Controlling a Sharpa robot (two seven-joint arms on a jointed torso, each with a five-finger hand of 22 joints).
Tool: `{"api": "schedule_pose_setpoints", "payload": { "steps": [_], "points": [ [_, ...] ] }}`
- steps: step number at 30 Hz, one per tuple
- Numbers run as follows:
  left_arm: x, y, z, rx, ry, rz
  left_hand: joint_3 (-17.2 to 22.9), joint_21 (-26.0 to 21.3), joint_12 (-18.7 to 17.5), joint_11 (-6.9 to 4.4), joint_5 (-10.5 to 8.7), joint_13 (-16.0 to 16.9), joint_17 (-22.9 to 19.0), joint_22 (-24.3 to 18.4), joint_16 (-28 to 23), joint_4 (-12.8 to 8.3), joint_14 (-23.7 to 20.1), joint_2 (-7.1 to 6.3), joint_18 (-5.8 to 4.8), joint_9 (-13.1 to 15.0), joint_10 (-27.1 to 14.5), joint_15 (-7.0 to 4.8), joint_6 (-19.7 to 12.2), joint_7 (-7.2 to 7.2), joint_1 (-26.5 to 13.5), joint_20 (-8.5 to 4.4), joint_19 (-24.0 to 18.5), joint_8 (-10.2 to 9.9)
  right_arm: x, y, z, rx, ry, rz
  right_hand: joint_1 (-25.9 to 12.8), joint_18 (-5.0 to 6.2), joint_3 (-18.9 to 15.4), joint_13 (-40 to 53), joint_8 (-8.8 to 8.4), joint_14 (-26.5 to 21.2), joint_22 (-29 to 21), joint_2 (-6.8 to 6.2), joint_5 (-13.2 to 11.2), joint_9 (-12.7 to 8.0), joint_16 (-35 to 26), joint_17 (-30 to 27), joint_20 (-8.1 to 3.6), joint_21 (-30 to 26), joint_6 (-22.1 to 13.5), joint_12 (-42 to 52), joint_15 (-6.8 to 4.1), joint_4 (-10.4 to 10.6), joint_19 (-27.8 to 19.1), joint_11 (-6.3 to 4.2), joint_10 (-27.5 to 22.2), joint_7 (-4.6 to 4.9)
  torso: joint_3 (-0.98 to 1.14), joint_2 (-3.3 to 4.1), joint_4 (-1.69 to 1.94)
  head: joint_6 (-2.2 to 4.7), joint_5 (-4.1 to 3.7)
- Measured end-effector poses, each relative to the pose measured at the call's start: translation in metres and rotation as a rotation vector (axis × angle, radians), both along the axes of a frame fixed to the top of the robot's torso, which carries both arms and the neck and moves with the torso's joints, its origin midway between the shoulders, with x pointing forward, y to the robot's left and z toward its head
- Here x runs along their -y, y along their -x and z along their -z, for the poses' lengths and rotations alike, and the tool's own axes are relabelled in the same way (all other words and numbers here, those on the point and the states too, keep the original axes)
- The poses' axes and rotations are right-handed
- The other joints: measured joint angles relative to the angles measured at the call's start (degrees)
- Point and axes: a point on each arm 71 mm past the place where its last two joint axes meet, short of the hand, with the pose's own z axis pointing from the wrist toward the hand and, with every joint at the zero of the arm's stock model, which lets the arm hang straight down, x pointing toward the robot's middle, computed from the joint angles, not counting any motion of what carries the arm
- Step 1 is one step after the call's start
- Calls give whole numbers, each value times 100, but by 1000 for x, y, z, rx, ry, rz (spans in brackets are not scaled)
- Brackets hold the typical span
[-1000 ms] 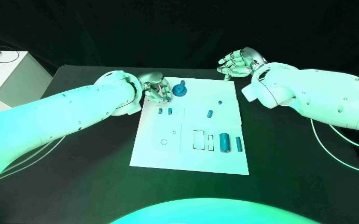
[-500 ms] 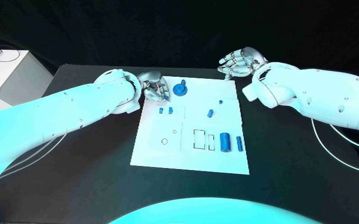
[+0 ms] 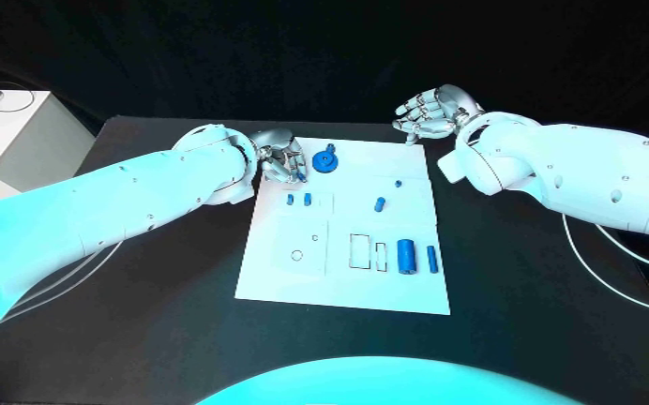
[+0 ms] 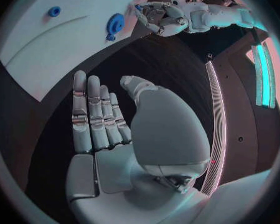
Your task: Assemble the parts on the task board
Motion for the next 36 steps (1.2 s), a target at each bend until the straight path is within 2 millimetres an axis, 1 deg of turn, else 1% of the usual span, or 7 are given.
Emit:
{"api": "schedule_pose_setpoints", "payload": {
  "steps": [18,32,36],
  "points": [
    [5,0,1,-8,-11,11,0,0,-12,0,0,0,-6,1,0,0,0,24,0,6,0,0,-4,-2,-24,0,0,-5,0,0,0,0,0,0,0,0,0,0,0,0,0,0,0,0,0,0,0,0,0,0,0,0,0,0,0,0,-3,-2,2,-38,-12],
    [7,1,2,-15,-11,21,-16,0,-24,0,0,7,-33,-10,0,-16,0,23,0,8,0,0,-6,-3,-24,0,0,-22,0,0,0,0,0,0,0,0,0,0,0,0,0,0,0,0,0,0,0,0,0,0,0,0,0,0,0,0,-3,-5,6,-49,-19],
    [7,1,2,-19,-13,23,-56,-1,-24,-9,-30,32,-47,-16,0,-22,0,23,0,14,50,0,44,-41,-24,0,0,-27,1,0,0,0,0,1,0,0,0,0,0,0,0,0,0,1,0,0,0,0,0,0,0,0,0,0,0,0,-3,-6,5,-52,-15]
  ]
}}
